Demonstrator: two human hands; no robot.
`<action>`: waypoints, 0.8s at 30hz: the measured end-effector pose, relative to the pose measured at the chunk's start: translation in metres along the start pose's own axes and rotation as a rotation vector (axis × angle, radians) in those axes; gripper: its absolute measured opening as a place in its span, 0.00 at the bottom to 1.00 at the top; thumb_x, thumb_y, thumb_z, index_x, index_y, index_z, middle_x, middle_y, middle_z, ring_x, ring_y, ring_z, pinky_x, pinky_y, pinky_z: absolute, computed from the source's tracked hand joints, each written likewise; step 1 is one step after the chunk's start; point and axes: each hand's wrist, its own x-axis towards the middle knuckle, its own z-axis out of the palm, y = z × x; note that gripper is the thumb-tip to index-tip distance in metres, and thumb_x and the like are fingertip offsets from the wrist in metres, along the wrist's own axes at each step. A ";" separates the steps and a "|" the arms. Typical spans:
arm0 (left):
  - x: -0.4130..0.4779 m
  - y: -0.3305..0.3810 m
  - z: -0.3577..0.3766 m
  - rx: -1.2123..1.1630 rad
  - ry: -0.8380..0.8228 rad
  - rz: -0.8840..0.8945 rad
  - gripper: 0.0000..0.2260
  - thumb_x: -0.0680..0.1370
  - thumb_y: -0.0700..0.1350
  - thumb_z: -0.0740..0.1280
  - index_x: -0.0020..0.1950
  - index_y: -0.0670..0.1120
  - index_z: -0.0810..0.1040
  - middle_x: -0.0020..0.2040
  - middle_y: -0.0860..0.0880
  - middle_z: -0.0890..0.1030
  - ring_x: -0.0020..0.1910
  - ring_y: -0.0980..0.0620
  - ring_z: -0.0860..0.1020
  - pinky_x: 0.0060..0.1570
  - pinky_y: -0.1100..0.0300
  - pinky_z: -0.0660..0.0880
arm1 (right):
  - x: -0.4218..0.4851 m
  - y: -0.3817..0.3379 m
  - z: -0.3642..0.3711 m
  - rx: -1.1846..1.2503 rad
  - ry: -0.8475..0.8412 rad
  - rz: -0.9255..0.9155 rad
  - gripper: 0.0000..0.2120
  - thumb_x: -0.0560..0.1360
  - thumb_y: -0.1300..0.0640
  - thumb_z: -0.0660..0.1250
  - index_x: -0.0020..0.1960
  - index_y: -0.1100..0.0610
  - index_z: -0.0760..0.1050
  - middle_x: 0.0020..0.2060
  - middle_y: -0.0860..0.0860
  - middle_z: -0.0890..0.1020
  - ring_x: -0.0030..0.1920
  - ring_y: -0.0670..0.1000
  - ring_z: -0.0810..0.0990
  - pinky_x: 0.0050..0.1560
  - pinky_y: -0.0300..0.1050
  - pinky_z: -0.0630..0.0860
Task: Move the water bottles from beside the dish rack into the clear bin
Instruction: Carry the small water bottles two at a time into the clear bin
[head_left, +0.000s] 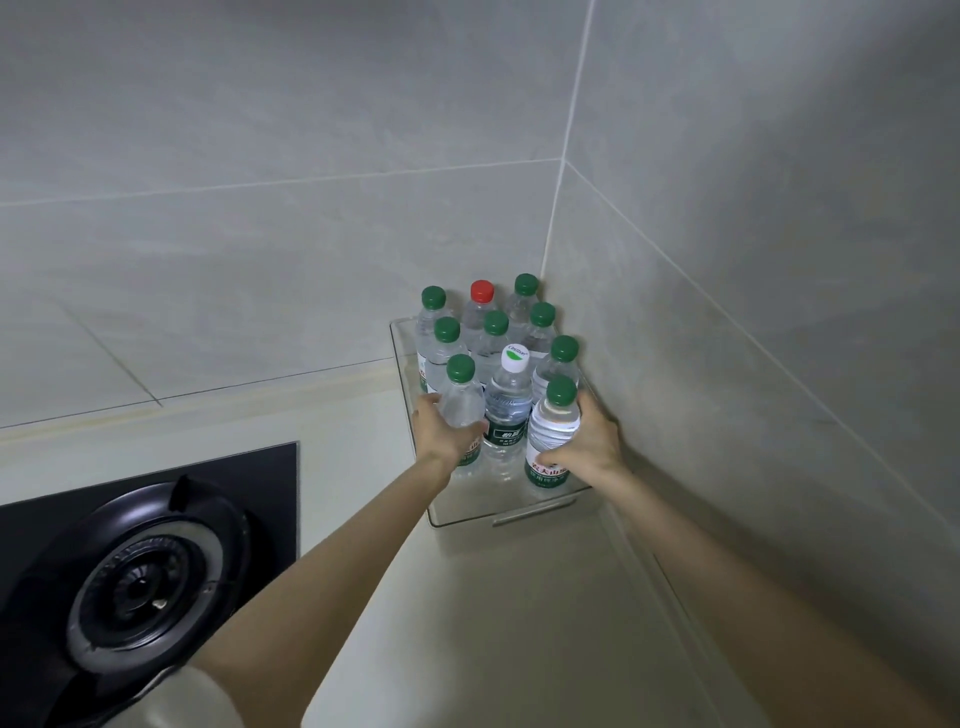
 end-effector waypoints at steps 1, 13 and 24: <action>-0.001 0.002 -0.004 0.031 -0.003 0.045 0.34 0.69 0.41 0.77 0.70 0.41 0.63 0.68 0.43 0.69 0.66 0.45 0.69 0.65 0.56 0.68 | -0.001 -0.001 0.000 -0.004 0.012 0.004 0.39 0.54 0.61 0.81 0.61 0.51 0.70 0.55 0.49 0.80 0.56 0.55 0.78 0.54 0.43 0.75; -0.010 0.010 -0.034 0.359 -0.063 0.361 0.36 0.66 0.47 0.79 0.70 0.49 0.65 0.64 0.43 0.75 0.60 0.42 0.75 0.59 0.50 0.74 | -0.009 -0.006 -0.014 -0.186 0.139 -0.158 0.30 0.59 0.52 0.80 0.58 0.51 0.72 0.52 0.50 0.83 0.53 0.56 0.81 0.50 0.46 0.77; -0.009 0.013 -0.031 0.350 -0.014 0.376 0.34 0.68 0.43 0.78 0.69 0.48 0.67 0.64 0.42 0.76 0.60 0.42 0.76 0.60 0.45 0.74 | -0.009 0.004 -0.025 -0.233 0.167 -0.311 0.35 0.62 0.56 0.79 0.63 0.51 0.65 0.53 0.51 0.81 0.50 0.58 0.79 0.49 0.48 0.76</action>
